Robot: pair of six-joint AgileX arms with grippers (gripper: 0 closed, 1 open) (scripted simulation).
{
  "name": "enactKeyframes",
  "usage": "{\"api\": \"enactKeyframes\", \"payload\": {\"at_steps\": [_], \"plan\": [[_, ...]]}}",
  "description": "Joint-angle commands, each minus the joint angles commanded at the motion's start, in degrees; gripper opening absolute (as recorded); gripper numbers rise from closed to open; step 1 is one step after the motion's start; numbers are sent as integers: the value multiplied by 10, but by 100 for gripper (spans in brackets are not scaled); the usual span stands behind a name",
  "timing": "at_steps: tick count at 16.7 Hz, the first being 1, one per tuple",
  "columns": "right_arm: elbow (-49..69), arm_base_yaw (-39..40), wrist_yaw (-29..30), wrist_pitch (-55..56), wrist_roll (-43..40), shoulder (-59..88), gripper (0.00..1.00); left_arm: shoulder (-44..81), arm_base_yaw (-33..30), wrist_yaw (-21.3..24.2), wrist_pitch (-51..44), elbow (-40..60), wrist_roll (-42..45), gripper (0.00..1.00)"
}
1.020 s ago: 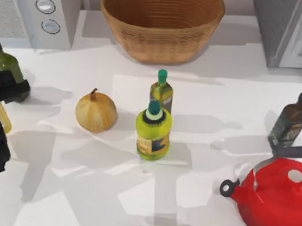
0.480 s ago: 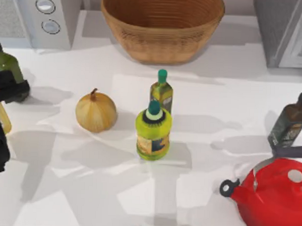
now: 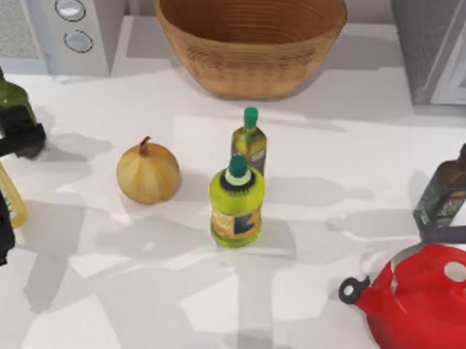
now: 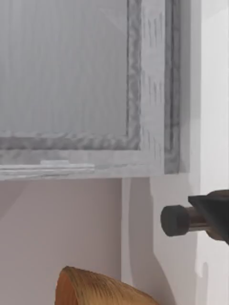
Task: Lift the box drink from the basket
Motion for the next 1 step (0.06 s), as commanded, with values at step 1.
{"api": "enactKeyframes", "payload": {"at_steps": [1], "plan": [[0, 0, 0, 0, 0, 0, 100, 0, 0, 0, 0, 0, 0, 100]]}}
